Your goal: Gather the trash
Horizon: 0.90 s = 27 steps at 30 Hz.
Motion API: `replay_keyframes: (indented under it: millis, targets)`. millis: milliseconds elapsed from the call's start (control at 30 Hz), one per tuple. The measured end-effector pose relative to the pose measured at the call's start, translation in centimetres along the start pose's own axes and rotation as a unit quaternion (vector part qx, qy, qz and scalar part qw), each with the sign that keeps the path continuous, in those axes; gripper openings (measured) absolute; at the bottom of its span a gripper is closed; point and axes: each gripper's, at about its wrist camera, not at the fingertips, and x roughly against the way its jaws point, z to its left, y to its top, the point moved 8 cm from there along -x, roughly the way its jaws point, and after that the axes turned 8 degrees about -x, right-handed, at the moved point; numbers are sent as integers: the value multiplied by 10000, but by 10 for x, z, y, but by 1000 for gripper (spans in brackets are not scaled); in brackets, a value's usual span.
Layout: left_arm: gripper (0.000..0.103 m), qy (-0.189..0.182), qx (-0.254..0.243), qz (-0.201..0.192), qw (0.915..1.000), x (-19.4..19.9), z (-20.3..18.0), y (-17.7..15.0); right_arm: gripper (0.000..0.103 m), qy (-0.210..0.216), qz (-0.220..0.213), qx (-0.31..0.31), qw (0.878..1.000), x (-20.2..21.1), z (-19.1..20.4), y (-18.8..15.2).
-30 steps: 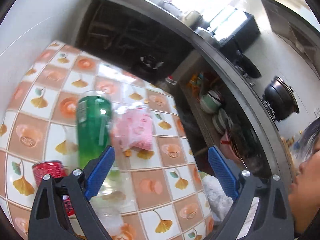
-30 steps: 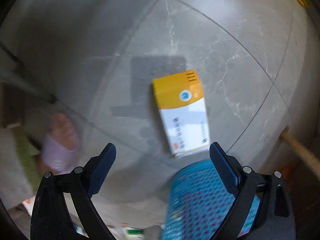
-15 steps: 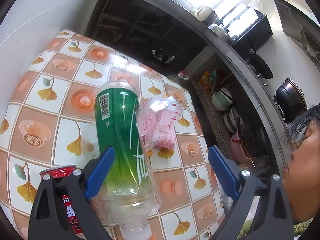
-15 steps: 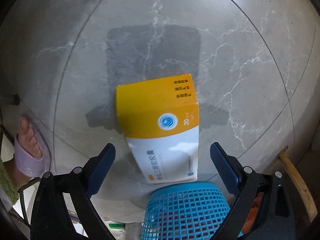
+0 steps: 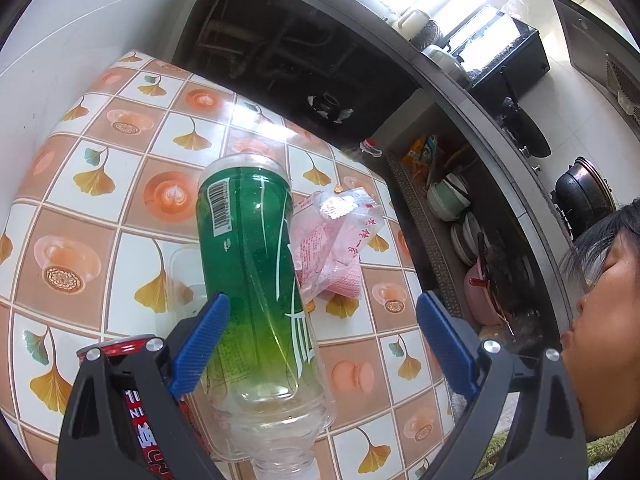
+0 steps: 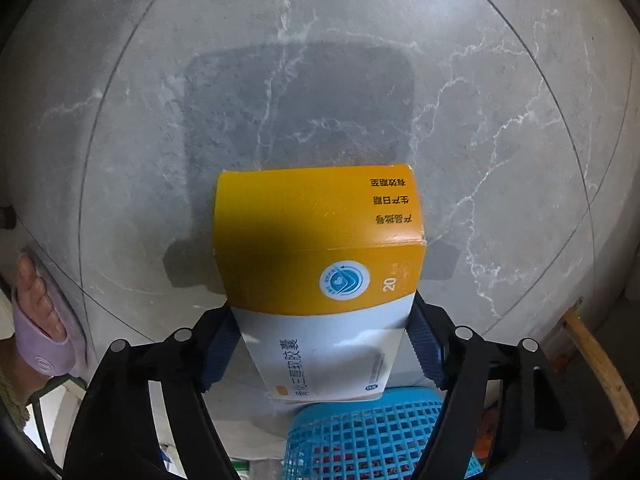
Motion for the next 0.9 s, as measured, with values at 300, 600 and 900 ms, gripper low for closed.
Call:
replay_keyframes:
  millis: [300,600,900]
  targets:
    - [92,0,154,-127,9998,8,12,0,67,522,-763,-855,9920,31,-38,3]
    - [92,-284,77,-453,9985,35,1,-6,67,1522,-2794,-2440,9161,188,-94,-70]
    - [92,-564,-14,-756,9955,58,-21,-16,67,1087,-4036,-3320,8456,305,-145,-246]
